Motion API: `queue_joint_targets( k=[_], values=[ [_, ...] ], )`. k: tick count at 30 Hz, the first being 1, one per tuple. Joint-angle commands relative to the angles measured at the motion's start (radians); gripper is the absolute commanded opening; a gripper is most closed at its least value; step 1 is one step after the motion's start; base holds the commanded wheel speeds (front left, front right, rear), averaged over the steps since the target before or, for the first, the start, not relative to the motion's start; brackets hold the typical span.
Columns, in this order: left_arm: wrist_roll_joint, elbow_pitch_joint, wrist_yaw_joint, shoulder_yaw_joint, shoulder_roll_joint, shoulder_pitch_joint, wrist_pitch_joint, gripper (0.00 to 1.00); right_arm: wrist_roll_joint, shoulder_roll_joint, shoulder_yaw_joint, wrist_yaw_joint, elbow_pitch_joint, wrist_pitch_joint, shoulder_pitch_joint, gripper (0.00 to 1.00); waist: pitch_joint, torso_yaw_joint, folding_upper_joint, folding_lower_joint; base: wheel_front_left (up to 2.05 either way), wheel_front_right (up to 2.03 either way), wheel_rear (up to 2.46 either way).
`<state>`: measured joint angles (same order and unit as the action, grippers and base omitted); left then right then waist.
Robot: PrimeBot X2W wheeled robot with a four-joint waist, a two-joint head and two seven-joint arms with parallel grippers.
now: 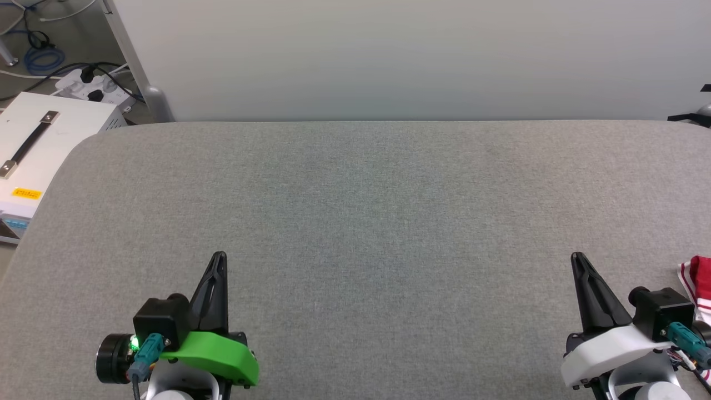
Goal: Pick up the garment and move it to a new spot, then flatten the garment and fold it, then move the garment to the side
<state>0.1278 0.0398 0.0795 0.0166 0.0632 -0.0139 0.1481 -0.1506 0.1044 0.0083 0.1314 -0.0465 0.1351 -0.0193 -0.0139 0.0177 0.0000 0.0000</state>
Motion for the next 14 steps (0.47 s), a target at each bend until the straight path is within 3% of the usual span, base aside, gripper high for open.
queue_joint_targets(
  k=[1,14],
  values=[
    [-0.014,-0.006,-0.009,-0.004,-0.005,0.006,-0.008,0.00,0.012,-0.003,-0.002,0.000,0.007,-0.006,0.009,0.00,0.000,0.000,0.0000,0.0000,0.00,0.00,0.00],
    [-0.040,-0.014,-0.025,-0.007,-0.007,0.008,-0.040,0.00,0.044,-0.015,-0.004,0.000,0.016,-0.036,0.011,0.00,0.003,-0.004,0.0000,0.0000,0.00,0.00,0.00]
  ],
)
